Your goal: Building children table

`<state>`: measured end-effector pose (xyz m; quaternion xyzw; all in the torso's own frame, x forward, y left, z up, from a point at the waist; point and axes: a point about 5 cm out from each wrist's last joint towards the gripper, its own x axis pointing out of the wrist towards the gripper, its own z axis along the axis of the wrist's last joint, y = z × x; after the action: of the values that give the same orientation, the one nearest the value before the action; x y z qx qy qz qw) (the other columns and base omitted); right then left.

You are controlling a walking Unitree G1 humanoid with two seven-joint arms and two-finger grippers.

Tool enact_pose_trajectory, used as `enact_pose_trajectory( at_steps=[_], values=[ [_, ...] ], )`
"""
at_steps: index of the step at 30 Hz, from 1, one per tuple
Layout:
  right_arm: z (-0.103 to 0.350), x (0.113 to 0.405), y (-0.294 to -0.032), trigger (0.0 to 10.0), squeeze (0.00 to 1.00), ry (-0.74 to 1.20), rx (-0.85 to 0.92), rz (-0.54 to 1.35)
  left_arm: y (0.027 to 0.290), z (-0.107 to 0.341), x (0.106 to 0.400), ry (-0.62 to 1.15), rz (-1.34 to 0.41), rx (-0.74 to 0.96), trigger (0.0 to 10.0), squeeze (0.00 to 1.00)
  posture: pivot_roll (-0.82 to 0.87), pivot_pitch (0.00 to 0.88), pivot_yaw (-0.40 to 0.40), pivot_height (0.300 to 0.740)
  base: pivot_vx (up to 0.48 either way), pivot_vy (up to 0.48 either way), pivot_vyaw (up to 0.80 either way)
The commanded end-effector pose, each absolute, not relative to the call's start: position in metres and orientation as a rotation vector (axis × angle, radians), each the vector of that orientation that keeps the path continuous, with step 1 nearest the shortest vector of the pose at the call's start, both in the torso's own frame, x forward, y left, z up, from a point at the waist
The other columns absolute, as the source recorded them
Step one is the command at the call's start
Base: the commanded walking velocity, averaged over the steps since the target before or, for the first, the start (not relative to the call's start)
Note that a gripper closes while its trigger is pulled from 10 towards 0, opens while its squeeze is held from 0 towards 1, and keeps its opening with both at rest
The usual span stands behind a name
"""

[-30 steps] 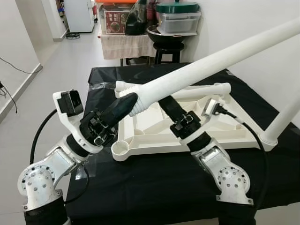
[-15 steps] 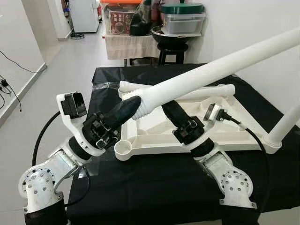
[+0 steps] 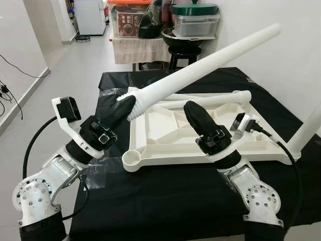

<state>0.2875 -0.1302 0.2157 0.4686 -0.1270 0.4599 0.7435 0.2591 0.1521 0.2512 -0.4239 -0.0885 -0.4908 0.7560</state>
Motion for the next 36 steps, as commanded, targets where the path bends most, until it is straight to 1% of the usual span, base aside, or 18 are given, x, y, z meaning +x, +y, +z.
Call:
enact_pose_trajectory(
  at_steps=[1,6,7,8,9,11,15,22,25,26,27,36],
  values=[
    [0.221,0.286,-0.128,10.0,0.0,-0.299,1.025,1.036,0.15,0.254,0.256,-0.2,-1.098,-0.921,0.0,0.0,0.04,0.0,-0.038,0.74,0.0,0.0,0.0],
    [0.226,0.287,-0.125,10.0,0.0,-0.311,1.032,1.047,0.145,0.252,0.254,-0.185,-1.111,-0.926,0.0,0.0,0.04,0.0,-0.039,0.74,0.0,0.0,0.0],
    [0.23,0.289,-0.121,10.0,0.0,-0.316,1.026,1.056,0.14,0.25,0.253,-0.172,-1.124,-0.933,0.0,0.0,0.04,0.0,-0.039,0.74,0.0,0.0,0.0],
    [0.238,0.292,-0.11,10.0,0.0,-0.323,1.011,1.085,0.129,0.244,0.249,-0.137,-1.154,-0.948,0.0,0.0,0.04,0.0,-0.042,0.74,0.0,0.0,0.0],
    [0.238,0.292,-0.11,10.0,0.0,-0.323,1.011,1.085,0.129,0.244,0.249,-0.137,-1.154,-0.948,0.0,0.0,0.04,0.0,-0.042,0.74,0.0,0.0,0.0],
    [0.242,0.292,-0.102,10.0,0.0,-0.323,1.015,1.111,0.123,0.241,0.246,-0.118,-1.17,-0.96,0.0,0.0,0.05,0.0,-0.044,0.74,0.0,0.0,0.0],
    [0.243,0.293,-0.097,10.0,0.0,-0.319,1.023,1.123,0.12,0.24,0.244,-0.109,-1.183,-0.968,0.0,0.0,0.05,0.0,-0.044,0.74,0.0,0.0,0.0],
    [0.246,0.293,-0.08,10.0,0.0,-0.31,1.052,1.154,0.111,0.236,0.241,-0.085,-1.205,-0.975,0.0,0.0,0.05,0.0,-0.046,0.74,0.0,0.0,0.0],
    [0.246,0.293,-0.079,10.0,0.0,-0.309,1.054,1.158,0.111,0.236,0.241,-0.085,-1.205,-0.975,0.0,0.0,0.05,0.0,-0.046,0.74,0.0,0.0,0.0],
    [0.245,0.291,-0.078,4.5,0.0,-0.31,1.063,1.172,0.111,0.236,0.24,-0.084,-1.205,-0.976,0.0,0.0,0.05,0.0,-0.046,0.74,0.0,0.0,0.0],
    [0.245,0.29,-0.077,0.0,0.0,-0.312,1.071,1.179,0.111,0.235,0.24,-0.084,-1.205,-0.976,0.0,0.0,0.05,0.0,-0.046,0.74,0.0,0.0,0.0],
    [0.246,0.291,-0.08,0.0,0.0,-0.331,1.099,1.175,0.109,0.233,0.238,-0.078,-1.214,-0.982,0.0,0.0,0.04,0.0,-0.041,0.74,0.0,0.0,0.0]
  ],
)
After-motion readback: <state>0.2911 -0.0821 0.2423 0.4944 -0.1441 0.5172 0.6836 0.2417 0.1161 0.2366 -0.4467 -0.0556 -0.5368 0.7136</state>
